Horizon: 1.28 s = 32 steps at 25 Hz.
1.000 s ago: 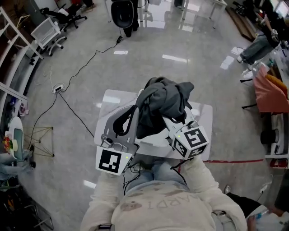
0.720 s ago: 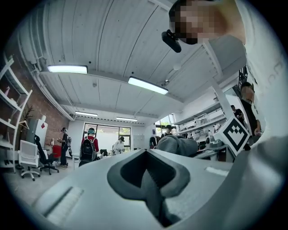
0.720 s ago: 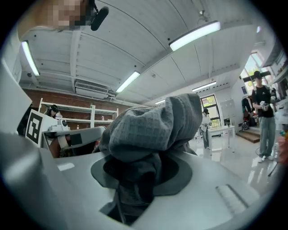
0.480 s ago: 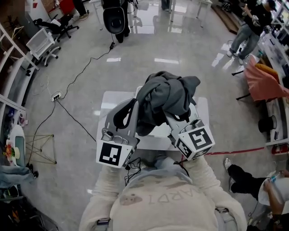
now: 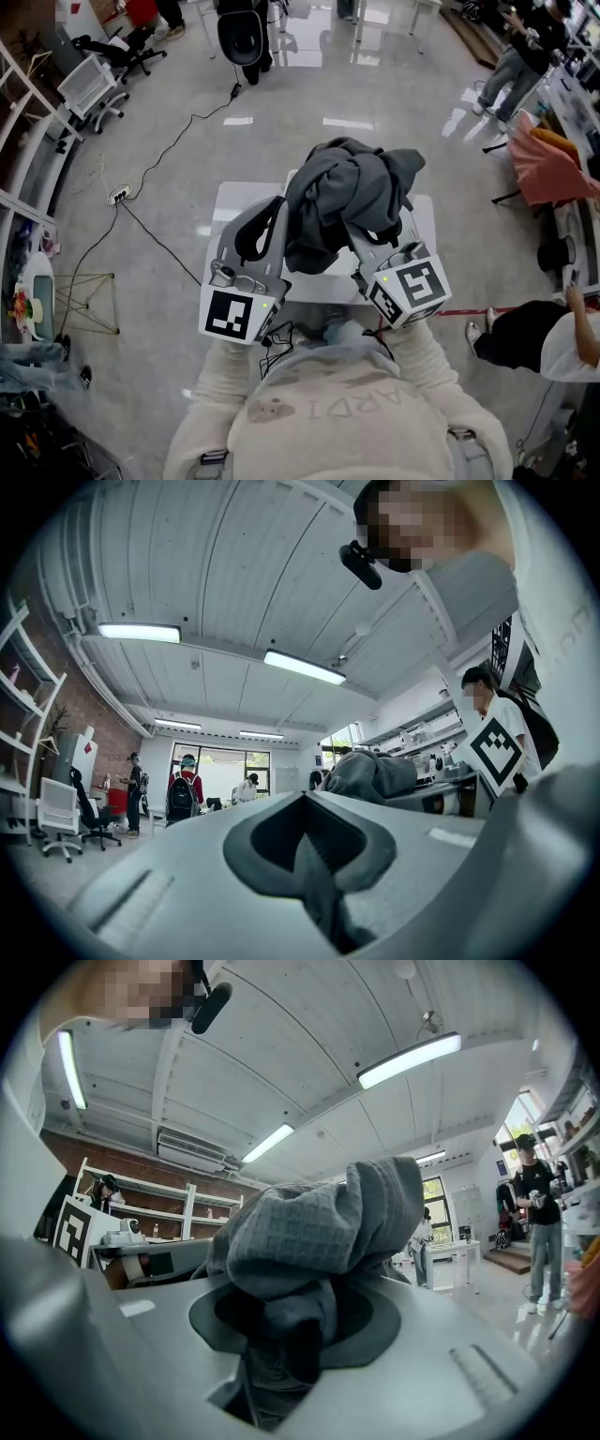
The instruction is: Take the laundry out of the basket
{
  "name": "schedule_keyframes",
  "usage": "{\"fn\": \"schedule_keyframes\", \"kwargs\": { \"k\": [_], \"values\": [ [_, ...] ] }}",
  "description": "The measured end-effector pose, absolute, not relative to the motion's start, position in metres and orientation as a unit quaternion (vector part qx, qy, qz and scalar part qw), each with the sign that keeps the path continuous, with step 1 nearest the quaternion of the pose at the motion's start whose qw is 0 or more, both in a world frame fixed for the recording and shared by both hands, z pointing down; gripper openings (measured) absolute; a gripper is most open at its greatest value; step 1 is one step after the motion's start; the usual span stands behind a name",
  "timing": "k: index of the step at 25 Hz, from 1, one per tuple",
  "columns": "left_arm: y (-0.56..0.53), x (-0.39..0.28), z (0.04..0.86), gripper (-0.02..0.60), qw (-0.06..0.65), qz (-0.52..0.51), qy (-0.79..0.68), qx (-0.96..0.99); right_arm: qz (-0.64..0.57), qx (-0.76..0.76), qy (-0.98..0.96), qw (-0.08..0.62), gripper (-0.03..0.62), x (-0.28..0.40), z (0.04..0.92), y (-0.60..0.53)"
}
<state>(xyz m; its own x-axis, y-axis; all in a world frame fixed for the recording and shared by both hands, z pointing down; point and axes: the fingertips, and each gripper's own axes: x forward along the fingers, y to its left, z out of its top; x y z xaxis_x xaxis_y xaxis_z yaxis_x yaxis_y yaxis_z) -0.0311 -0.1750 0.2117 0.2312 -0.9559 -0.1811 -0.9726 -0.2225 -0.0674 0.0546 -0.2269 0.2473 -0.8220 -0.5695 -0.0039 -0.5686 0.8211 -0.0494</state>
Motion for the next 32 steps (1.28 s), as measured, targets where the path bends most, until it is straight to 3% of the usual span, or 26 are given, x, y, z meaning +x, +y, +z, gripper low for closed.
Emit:
{"fn": "schedule_keyframes", "kwargs": {
  "k": [32],
  "values": [
    [-0.170, -0.024, 0.191, 0.000, 0.093, 0.050, 0.629, -0.770, 0.004, -0.291, 0.956, 0.029, 0.171, 0.065, 0.218, -0.224]
  ]
}}
